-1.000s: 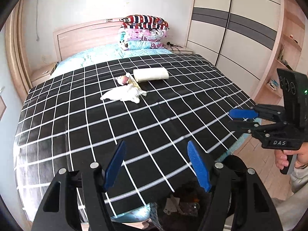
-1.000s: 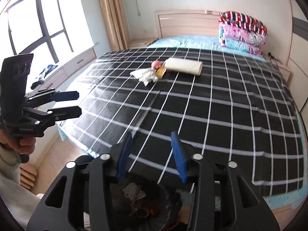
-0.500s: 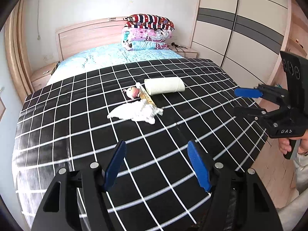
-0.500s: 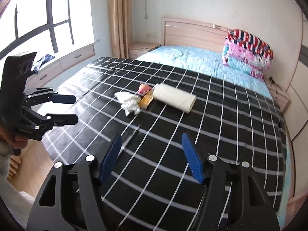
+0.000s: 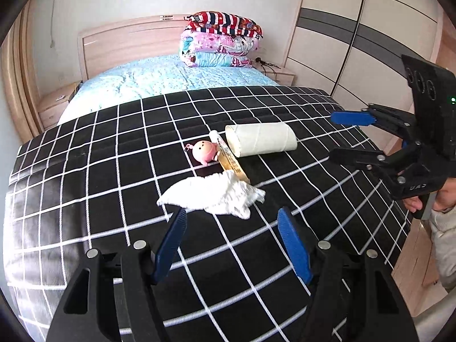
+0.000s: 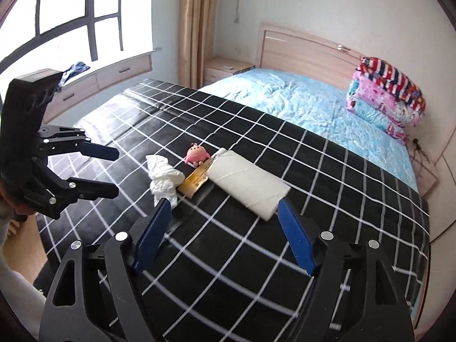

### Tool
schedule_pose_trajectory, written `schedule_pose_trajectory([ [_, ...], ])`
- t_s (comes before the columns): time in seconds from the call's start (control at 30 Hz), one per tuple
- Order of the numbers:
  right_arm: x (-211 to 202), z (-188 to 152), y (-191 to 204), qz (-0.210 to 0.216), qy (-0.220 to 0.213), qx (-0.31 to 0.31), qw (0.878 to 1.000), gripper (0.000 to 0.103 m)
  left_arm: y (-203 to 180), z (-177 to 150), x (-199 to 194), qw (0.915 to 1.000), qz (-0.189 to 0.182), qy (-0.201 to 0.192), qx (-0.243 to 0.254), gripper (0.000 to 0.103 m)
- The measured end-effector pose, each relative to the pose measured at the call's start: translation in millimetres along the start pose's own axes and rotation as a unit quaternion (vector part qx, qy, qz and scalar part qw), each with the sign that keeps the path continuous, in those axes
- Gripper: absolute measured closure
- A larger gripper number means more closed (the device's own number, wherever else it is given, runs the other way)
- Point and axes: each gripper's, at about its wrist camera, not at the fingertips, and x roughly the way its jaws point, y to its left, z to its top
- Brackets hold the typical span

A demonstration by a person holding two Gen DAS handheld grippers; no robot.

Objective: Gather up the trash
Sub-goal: 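Move both open tools back over the grid sheet toward the tissue and paper roll, then grasp the white tissue with the left tool while the right tool grasps the paper roll tube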

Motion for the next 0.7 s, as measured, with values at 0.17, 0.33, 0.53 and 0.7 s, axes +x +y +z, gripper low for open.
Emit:
schedule_pose_trajectory([
  [0.17, 31, 13, -7, 0.010, 0.016, -0.037, 0.999, 0.023, 8, 8, 19, 0.9998, -0.008, 0.012, -0.012, 0.039],
  [0.33, 60, 22, -15, 0.009, 0.032, -0.066, 0.997, 0.019, 14, 10, 40, 0.9992, -0.014, 0.026, -0.025, 0.039],
  [0.53, 91, 25, -21, 0.021, 0.064, -0.090, 0.994, 0.019, 19, 8, 57, 0.9988, -0.008, 0.038, -0.031, 0.039],
  [0.7, 109, 28, -21, 0.028, 0.086, -0.100, 0.991, 0.019, 20, 10, 62, 0.9989, -0.002, 0.036, -0.029, 0.039],
])
